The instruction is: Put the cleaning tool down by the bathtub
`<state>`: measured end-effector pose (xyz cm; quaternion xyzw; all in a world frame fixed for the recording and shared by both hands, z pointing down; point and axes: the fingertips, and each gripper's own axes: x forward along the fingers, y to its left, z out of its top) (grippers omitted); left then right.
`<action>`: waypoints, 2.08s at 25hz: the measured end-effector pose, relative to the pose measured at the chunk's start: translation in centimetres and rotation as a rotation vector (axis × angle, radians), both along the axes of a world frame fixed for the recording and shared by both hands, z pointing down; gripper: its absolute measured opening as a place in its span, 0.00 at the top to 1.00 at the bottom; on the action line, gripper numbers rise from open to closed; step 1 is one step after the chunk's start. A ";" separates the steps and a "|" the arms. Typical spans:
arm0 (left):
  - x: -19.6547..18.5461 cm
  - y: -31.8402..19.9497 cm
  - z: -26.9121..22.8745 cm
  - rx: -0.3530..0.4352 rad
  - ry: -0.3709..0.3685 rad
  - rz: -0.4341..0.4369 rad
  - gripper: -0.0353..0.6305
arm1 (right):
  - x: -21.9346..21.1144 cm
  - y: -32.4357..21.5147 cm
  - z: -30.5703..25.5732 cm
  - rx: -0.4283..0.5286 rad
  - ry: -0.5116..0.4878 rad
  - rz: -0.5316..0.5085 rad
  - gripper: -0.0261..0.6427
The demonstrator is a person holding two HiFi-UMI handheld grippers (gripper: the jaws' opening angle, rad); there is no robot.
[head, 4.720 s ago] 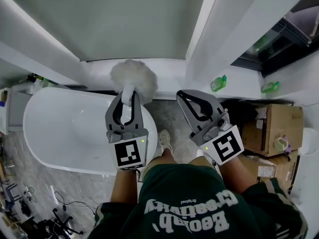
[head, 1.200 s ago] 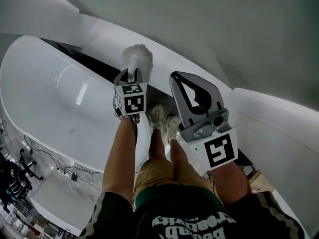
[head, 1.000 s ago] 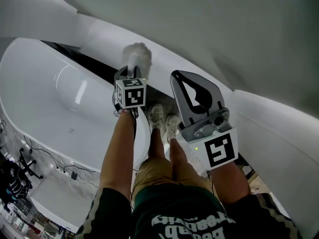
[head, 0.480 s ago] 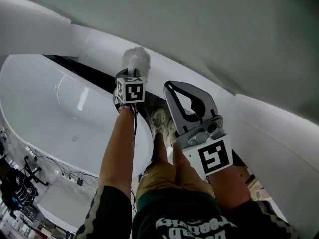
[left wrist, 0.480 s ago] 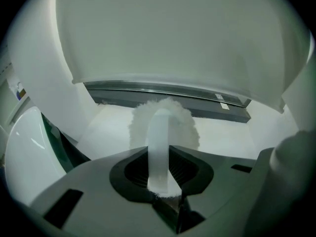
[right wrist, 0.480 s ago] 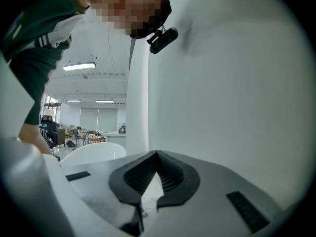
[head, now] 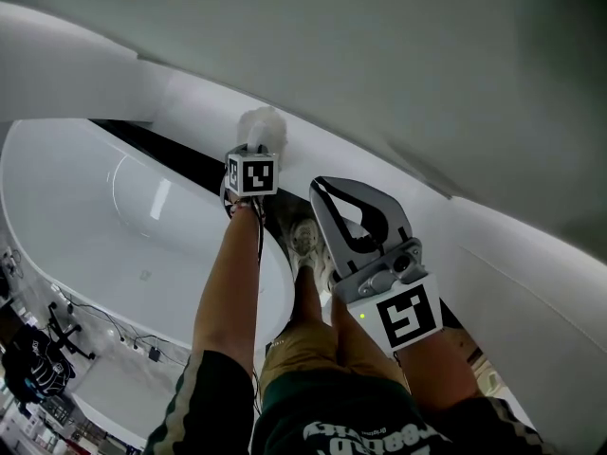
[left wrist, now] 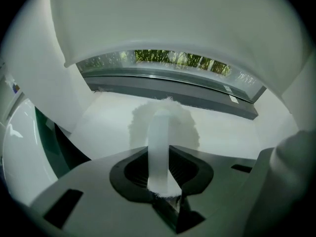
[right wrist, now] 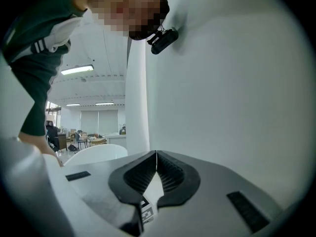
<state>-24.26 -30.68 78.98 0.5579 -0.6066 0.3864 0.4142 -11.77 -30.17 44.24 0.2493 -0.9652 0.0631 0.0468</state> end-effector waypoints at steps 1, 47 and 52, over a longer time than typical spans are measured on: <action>-0.1 -0.2 0.2 -0.004 0.001 0.001 0.80 | -0.1 -0.1 0.0 -0.006 -0.007 -0.002 0.94; 1.5 -3.2 3.0 0.106 0.094 -0.037 0.60 | 0.4 0.2 1.7 0.007 0.114 -0.075 0.94; 1.6 -2.3 2.4 0.137 0.107 -0.005 0.56 | 0.3 0.9 2.6 0.006 0.126 -0.056 0.94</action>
